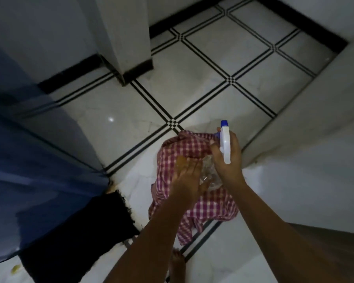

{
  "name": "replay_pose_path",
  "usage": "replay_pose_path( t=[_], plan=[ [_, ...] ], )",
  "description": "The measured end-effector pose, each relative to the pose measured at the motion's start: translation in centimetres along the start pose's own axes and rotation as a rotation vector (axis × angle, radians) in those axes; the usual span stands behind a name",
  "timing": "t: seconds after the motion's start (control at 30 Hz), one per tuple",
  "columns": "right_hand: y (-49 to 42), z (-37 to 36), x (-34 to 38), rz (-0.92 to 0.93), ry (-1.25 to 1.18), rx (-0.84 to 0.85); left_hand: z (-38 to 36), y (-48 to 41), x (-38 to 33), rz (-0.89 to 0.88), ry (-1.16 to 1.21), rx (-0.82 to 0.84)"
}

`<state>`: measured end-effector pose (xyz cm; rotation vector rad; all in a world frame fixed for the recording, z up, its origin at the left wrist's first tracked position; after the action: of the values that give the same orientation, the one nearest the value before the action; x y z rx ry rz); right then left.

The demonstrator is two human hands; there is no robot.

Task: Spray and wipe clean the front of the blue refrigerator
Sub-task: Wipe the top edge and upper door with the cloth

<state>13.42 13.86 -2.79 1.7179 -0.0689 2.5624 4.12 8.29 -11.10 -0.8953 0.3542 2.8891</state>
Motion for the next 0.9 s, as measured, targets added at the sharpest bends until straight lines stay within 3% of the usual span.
replay_pose_path(
  t=[0.2,0.33,0.63,0.73,0.9],
  plan=[
    [-1.7,-0.1,-6.5,-0.018,0.03,-0.052,-6.5,-3.3,1.2,0.06,0.015,0.072],
    [-1.5,-0.1,-7.2,0.013,-0.01,-0.117,-8.3,-3.6,2.1,0.09,0.06,0.083],
    [2.2,0.3,-10.0,-0.222,-0.104,-0.269,-7.6,-3.3,3.1,0.098,0.176,0.102],
    [4.4,0.1,-12.2,-0.328,-0.053,-0.369,-8.1,-3.2,5.3,0.231,0.187,0.136],
    [6.8,-0.2,-14.6,-0.349,0.052,-0.509,-8.4,-3.5,8.6,0.467,0.274,0.095]
  ],
)
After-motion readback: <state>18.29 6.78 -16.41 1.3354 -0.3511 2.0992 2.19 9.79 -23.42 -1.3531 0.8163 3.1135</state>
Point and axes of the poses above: each hand's wrist, its own y-axis away from the middle knuckle, its own z-axis out of the back of the hand, x = y × z, the point moved 8 cm from there along -y, towards the middle knuckle, and after that the axes turned 4 degrees about y, right-handed, at the moved point
